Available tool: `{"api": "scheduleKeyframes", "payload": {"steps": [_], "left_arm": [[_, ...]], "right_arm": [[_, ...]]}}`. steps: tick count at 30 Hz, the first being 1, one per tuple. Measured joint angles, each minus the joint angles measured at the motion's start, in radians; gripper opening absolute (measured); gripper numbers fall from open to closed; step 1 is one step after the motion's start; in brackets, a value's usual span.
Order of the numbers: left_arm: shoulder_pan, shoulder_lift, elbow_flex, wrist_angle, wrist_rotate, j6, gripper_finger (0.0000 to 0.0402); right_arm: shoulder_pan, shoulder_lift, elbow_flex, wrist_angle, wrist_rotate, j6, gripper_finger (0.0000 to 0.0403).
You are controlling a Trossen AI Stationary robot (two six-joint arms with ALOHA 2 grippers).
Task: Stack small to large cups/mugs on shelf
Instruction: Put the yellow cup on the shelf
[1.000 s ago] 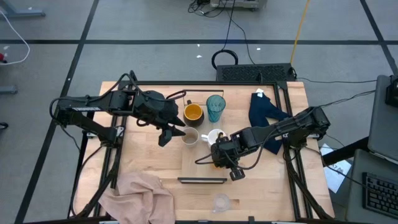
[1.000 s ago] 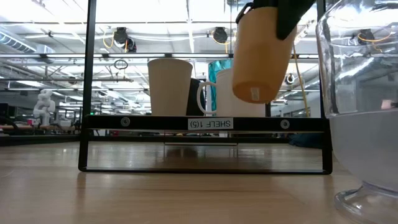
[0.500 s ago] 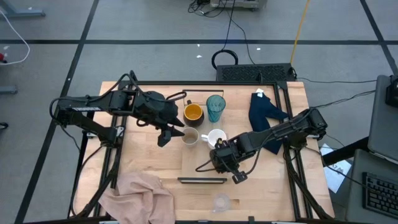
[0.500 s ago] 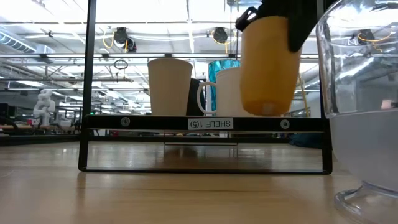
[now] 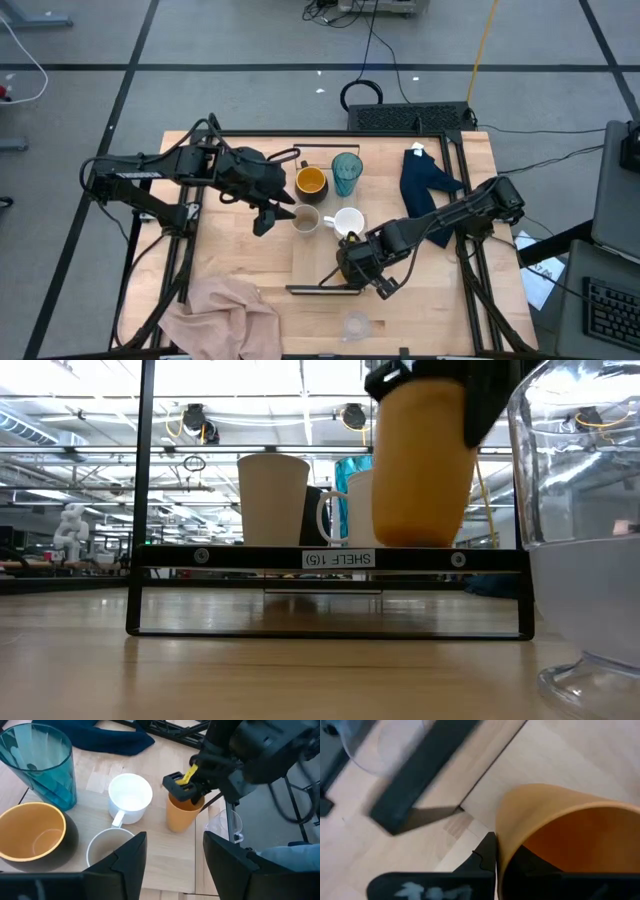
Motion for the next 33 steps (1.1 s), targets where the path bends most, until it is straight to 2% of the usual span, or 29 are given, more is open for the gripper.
{"api": "scheduleKeyframes", "payload": {"steps": [15, 24, 33], "left_arm": [[-0.005, 0.0, 0.0, -0.005, 0.008, -0.005, 0.0195], [-0.004, 0.0, 0.0, -0.005, 0.024, -0.003, 0.0195], [-0.009, 0.0, 0.0, -0.005, 0.026, -0.01, 0.0195]], "right_arm": [[0.001, 0.019, 0.028, -0.048, 0.065, -0.082, 0.0001], [-0.001, 0.019, 0.064, -0.054, -0.029, -0.004, 0.0002], [-0.001, 0.04, 0.065, -0.045, -0.03, 0.004, 0.0045]]}}
